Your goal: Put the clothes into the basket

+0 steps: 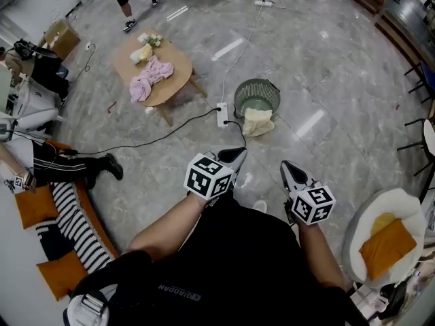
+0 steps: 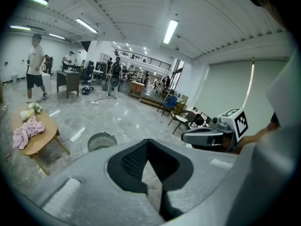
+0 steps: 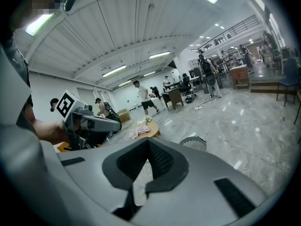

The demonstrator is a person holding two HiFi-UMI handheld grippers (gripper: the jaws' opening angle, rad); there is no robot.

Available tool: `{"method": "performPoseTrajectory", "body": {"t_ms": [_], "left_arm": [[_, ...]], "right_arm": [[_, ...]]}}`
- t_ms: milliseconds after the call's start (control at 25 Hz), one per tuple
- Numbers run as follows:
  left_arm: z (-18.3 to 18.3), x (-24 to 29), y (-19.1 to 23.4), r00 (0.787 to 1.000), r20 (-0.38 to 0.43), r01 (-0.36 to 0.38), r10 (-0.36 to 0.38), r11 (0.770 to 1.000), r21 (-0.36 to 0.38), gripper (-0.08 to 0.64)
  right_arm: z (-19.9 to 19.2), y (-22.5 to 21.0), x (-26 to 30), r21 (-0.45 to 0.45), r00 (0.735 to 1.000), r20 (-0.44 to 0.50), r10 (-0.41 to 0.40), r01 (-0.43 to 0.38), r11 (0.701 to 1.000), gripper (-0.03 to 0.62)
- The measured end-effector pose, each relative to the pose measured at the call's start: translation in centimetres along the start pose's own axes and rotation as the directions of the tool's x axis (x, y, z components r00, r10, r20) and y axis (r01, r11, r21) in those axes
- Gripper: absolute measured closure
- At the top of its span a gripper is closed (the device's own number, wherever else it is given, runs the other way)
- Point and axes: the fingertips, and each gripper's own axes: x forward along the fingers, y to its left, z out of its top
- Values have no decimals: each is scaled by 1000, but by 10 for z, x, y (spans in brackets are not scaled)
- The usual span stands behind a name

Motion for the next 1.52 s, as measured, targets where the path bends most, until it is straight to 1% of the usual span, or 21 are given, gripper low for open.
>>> {"method": "performPoseTrajectory", "body": {"t_ms": [360,680,1520], "left_arm": [[5,6,-4,1000,3,3,-3,1000,0,559],[3,6,-4,1000,5,-1,1,1000,-2,558],[5,7,1,1000,0,-1,1,1000,0,559]], "right_arm": [[1,-5,-1,2,1000,-6,3,-3,1000,578],[-1,-4,-1,0,1000,-6,22,-22,1000,578],[-1,-5,6,7,1000,-14,23,-23,1000,578]]}}
